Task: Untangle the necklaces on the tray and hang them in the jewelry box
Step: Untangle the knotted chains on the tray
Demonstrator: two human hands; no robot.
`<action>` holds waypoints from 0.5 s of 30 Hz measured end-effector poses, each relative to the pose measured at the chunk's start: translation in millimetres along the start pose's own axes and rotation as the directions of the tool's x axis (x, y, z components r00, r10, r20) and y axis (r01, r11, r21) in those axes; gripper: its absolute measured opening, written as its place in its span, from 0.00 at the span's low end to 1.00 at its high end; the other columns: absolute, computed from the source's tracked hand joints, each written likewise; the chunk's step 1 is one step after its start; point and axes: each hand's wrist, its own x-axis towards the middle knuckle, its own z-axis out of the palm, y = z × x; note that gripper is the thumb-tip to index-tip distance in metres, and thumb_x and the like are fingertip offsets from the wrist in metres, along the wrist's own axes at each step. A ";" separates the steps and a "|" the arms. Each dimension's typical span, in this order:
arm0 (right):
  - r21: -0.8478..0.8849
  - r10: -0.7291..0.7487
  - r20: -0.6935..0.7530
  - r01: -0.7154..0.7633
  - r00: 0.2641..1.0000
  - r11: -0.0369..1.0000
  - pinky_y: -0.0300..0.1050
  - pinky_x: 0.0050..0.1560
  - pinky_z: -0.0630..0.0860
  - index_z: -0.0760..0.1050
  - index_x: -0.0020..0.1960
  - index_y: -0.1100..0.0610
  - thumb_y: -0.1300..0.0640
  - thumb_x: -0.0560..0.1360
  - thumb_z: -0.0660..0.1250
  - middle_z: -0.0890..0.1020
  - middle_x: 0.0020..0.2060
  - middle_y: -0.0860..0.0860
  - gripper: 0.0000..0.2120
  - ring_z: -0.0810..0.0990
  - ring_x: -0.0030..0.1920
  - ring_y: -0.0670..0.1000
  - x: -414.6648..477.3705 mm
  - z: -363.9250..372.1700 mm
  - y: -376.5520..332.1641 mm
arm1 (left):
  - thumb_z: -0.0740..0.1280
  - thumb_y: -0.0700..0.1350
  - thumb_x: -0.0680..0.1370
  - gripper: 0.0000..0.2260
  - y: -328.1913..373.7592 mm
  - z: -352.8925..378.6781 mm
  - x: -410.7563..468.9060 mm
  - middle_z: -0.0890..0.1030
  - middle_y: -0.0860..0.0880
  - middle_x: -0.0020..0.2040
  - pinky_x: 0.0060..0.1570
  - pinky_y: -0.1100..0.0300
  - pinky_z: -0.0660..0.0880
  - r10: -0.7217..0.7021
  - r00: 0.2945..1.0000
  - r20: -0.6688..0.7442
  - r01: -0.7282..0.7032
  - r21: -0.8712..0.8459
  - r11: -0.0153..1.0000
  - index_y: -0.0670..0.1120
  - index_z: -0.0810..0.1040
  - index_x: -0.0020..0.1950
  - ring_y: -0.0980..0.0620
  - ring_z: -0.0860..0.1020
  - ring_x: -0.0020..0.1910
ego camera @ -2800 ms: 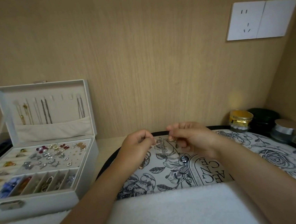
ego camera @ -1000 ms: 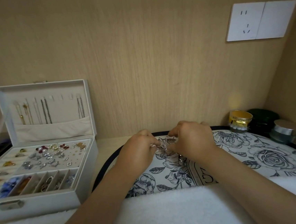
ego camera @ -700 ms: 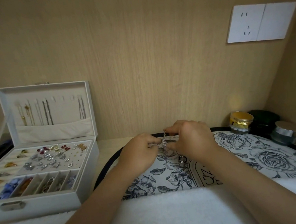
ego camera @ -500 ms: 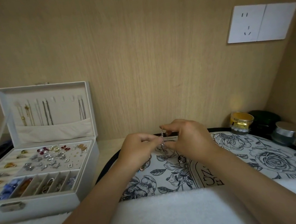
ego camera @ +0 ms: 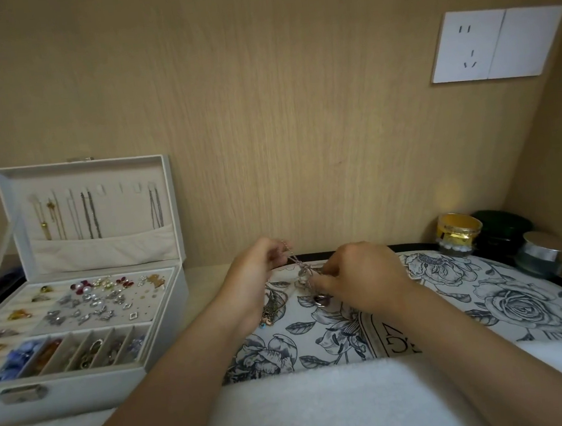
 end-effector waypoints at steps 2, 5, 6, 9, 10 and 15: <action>0.000 0.016 0.027 -0.016 1.000 1.000 0.40 0.34 0.65 0.85 0.43 0.46 0.27 0.73 0.61 0.82 0.30 0.44 0.25 0.77 0.34 0.43 0.5 4.0 3.4 | 0.58 0.43 0.80 0.12 2.5 -5.9 2.5 0.81 0.48 0.46 0.55 0.54 0.69 0.007 1.000 -0.017 -0.008 -0.103 0.995 0.46 0.74 0.38 0.50 0.75 0.45; 0.030 0.024 0.026 -0.025 0.999 0.999 0.40 0.39 0.72 0.85 0.48 0.44 0.30 0.74 0.62 0.85 0.37 0.42 0.22 0.80 0.39 0.43 3.0 4.0 8.1 | 0.57 0.43 0.79 0.12 6.0 -16.3 7.9 0.74 0.48 0.39 0.50 0.54 0.67 0.016 0.999 -0.030 -0.019 -0.083 0.996 0.47 0.68 0.35 0.51 0.70 0.37; 0.040 0.025 0.032 -0.026 0.999 0.999 0.41 0.40 0.74 0.85 0.49 0.43 0.31 0.75 0.62 0.85 0.38 0.42 0.20 0.81 0.40 0.44 3.2 2.6 8.6 | 0.58 0.43 0.80 0.13 7.7 -18.2 8.7 0.73 0.48 0.37 0.48 0.55 0.67 0.011 1.000 -0.007 -0.011 -0.101 0.995 0.47 0.68 0.34 0.51 0.69 0.36; 0.042 0.018 0.042 -0.020 0.999 0.999 0.41 0.40 0.75 0.85 0.48 0.45 0.35 0.76 0.63 0.85 0.38 0.44 0.18 0.81 0.39 0.45 2.3 2.9 8.1 | 0.60 0.45 0.81 0.14 8.8 -19.7 9.0 0.71 0.50 0.33 0.47 0.56 0.68 0.007 0.995 0.099 0.007 -0.136 0.991 0.47 0.67 0.35 0.51 0.69 0.35; 0.036 0.014 0.039 -0.016 0.999 0.999 0.41 0.39 0.75 0.86 0.48 0.45 0.36 0.77 0.64 0.85 0.37 0.44 0.17 0.81 0.39 0.46 1.8 3.3 7.6 | 0.61 0.45 0.81 0.14 9.6 -18.8 7.5 0.71 0.51 0.32 0.48 0.56 0.68 0.011 0.991 0.131 0.007 -0.140 0.990 0.47 0.68 0.36 0.52 0.70 0.35; 0.062 0.011 0.014 -0.012 1.000 0.998 0.40 0.30 0.65 0.79 0.31 0.53 0.33 0.76 0.62 0.76 0.23 0.46 0.27 0.73 0.27 0.44 0.9 1.8 3.7 | 0.66 0.51 0.76 0.11 17.9 -19.4 2.6 0.70 0.53 0.33 0.50 0.59 0.68 0.045 0.952 0.302 0.046 -0.288 0.957 0.47 0.78 0.53 0.55 0.68 0.33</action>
